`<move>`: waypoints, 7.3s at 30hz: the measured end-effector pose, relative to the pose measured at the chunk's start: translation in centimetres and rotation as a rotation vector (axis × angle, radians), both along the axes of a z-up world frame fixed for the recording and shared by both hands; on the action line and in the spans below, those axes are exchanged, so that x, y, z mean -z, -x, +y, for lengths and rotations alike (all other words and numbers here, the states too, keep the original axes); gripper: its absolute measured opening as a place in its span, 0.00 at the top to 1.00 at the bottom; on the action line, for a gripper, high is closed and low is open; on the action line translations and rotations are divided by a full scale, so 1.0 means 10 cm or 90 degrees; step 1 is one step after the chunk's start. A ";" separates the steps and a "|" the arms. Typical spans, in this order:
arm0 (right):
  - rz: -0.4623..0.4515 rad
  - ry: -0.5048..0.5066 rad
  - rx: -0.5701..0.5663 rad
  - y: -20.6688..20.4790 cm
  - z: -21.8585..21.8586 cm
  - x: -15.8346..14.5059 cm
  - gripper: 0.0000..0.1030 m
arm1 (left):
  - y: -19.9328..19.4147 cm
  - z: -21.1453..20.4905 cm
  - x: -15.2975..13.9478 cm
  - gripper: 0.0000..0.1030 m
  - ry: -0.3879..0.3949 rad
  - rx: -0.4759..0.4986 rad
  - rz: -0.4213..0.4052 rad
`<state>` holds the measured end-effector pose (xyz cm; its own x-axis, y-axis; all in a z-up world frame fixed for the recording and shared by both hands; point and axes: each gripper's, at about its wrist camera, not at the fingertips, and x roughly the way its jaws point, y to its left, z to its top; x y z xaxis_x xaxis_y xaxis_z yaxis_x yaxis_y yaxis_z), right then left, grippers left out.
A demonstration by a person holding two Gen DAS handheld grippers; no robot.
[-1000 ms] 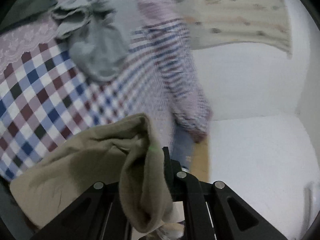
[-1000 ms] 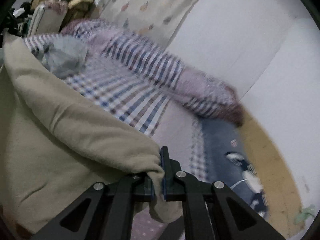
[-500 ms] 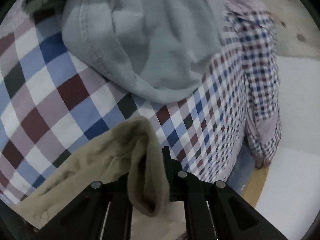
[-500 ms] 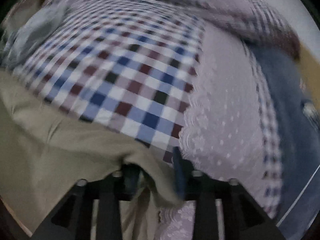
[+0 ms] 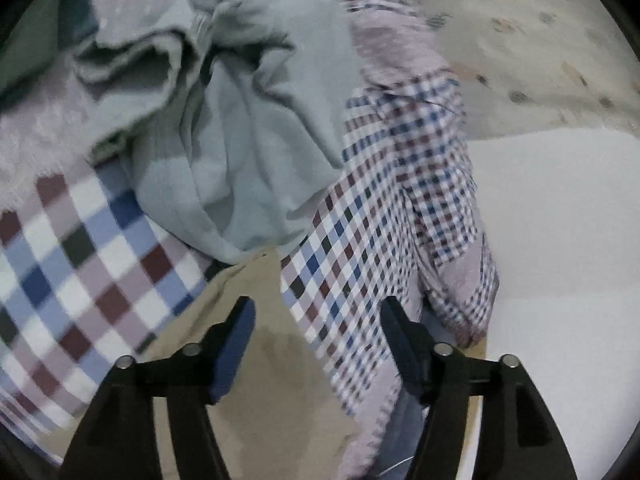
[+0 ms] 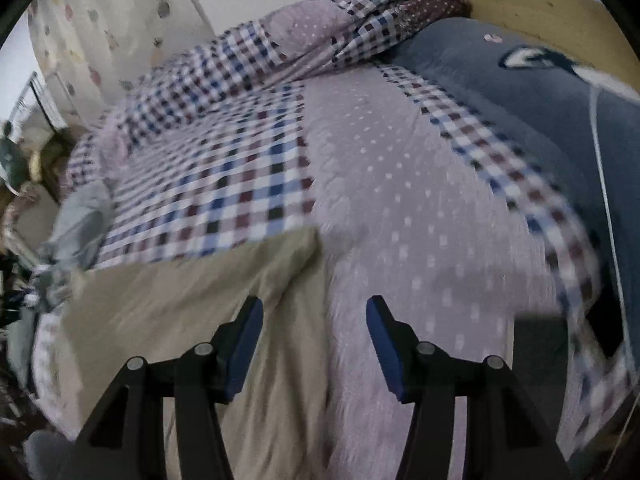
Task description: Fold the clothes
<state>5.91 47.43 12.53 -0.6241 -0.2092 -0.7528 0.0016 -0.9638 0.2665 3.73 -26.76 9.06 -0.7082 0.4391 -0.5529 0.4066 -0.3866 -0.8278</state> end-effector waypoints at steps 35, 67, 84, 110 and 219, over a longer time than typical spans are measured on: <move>0.138 0.006 -0.257 -1.59 -2.65 0.40 0.46 | -2.08 0.09 1.48 0.30 0.069 0.072 -0.011; 0.472 -0.499 -0.647 -2.83 -5.81 1.38 0.43 | -2.31 -0.16 1.60 0.98 -0.135 0.125 0.122; 0.470 -0.489 -0.601 -2.56 -5.94 1.25 1.00 | -2.16 -0.24 1.56 0.47 -0.142 0.126 0.137; 0.421 -0.572 -0.475 -2.16 -6.04 1.33 0.46 | -2.14 -0.13 1.39 0.97 -0.149 0.185 0.196; 0.022 0.135 0.154 -2.30 -1.22 1.09 0.93 | 0.95 5.04 0.67 0.93 0.293 0.500 -0.011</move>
<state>28.90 35.22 1.63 -0.6995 -0.2021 -0.6855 -0.2076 -0.8604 0.4655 -5.79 23.66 2.38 -0.2884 0.5253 -0.8005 -0.1019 -0.8481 -0.5199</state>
